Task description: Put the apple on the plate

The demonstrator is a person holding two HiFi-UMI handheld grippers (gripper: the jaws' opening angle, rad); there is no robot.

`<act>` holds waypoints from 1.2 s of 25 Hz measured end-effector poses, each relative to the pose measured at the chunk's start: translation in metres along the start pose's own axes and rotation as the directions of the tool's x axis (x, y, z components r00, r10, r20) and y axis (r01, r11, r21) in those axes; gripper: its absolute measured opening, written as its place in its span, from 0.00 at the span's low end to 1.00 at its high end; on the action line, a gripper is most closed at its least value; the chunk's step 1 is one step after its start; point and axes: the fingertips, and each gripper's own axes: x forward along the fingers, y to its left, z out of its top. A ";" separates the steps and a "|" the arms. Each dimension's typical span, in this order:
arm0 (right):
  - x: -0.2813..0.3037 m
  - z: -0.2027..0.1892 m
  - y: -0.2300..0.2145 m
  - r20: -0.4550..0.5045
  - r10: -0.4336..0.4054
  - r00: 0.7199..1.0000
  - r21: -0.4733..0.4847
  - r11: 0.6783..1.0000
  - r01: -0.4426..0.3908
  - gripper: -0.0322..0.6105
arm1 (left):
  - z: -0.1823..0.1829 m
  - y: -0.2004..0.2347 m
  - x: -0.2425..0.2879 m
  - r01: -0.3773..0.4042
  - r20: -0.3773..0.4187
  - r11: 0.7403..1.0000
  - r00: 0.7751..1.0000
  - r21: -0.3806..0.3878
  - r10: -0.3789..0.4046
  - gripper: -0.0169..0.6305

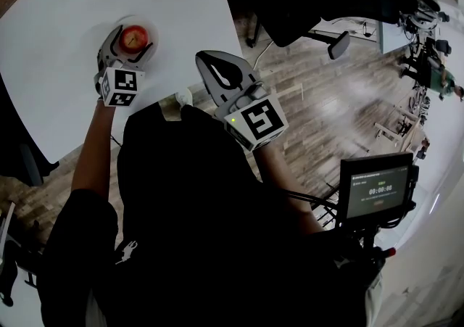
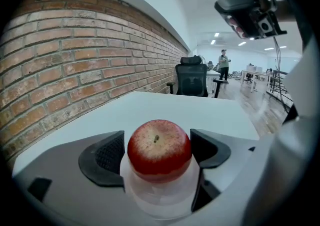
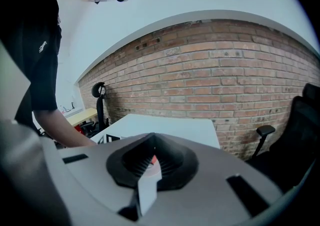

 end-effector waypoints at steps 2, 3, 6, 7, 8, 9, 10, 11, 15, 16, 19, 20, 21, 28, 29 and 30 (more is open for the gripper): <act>0.000 0.000 0.000 0.003 0.000 1.000 0.002 1.000 0.000 0.05 | -0.001 0.001 0.000 0.000 -0.004 1.000 1.000 0.001 0.000 0.65; 0.000 0.000 -0.001 0.007 -0.003 1.000 0.007 1.000 0.002 0.05 | -0.002 0.001 0.000 0.000 -0.006 1.000 1.000 0.003 0.000 0.65; -0.001 0.000 -0.002 0.014 -0.006 1.000 0.015 1.000 0.006 0.05 | -0.004 0.003 -0.001 0.000 -0.015 1.000 1.000 0.008 0.000 0.65; -0.001 0.000 -0.002 0.011 -0.003 1.000 0.008 1.000 0.003 0.05 | -0.004 0.003 -0.001 -0.001 -0.016 1.000 1.000 0.009 0.001 0.65; -0.001 0.001 -0.001 0.010 -0.001 1.000 0.004 1.000 0.001 0.05 | -0.003 0.004 -0.002 -0.003 -0.016 1.000 1.000 0.009 0.003 0.65; -0.001 0.001 -0.001 0.011 0.001 1.000 0.001 1.000 -0.001 0.05 | -0.003 0.004 -0.002 -0.005 -0.016 1.000 1.000 0.010 0.005 0.65; -0.002 0.002 -0.001 0.015 0.001 1.000 0.003 1.000 -0.001 0.05 | -0.003 0.004 -0.003 -0.006 -0.018 1.000 1.000 0.010 0.006 0.65; -0.002 0.002 -0.001 0.022 -0.001 1.000 0.009 1.000 0.001 0.05 | -0.003 0.004 -0.003 -0.006 -0.021 1.000 1.000 0.010 0.006 0.65; -0.004 0.000 -0.001 0.040 0.002 0.999 0.012 1.000 -0.003 0.05 | -0.005 0.003 -0.005 -0.015 -0.035 1.000 0.999 0.014 0.016 0.69; -0.005 0.000 0.000 0.043 0.007 0.999 0.008 1.000 -0.007 0.05 | -0.005 0.004 -0.007 -0.024 -0.035 1.000 0.999 0.017 0.024 0.69; -0.007 0.002 0.000 0.061 0.020 0.998 0.006 1.000 -0.020 0.05 | 0.000 0.006 -0.012 -0.046 -0.031 0.999 0.998 0.024 0.047 0.69; -0.008 0.003 0.000 0.069 0.023 0.997 0.008 1.000 -0.024 0.05 | 0.001 0.005 -0.015 -0.053 -0.031 0.998 0.998 0.025 0.054 0.69; -0.009 0.003 0.002 0.075 0.029 0.997 0.008 1.000 -0.030 0.05 | 0.002 0.005 -0.018 -0.060 -0.030 0.998 0.998 0.026 0.061 0.69; -0.017 0.012 0.006 0.127 0.088 0.988 -0.019 0.996 -0.087 0.05 | 0.024 0.002 -0.047 -0.128 0.006 0.992 0.992 -0.011 0.128 0.69; -0.020 0.014 0.005 0.137 0.096 0.986 -0.023 0.995 -0.094 0.05 | 0.031 0.000 -0.050 -0.138 0.012 0.990 0.990 -0.019 0.138 0.69; -0.024 0.016 0.004 0.146 0.103 0.984 -0.028 0.995 -0.100 0.05 | 0.038 -0.003 -0.053 -0.148 0.018 0.989 0.989 -0.025 0.148 0.69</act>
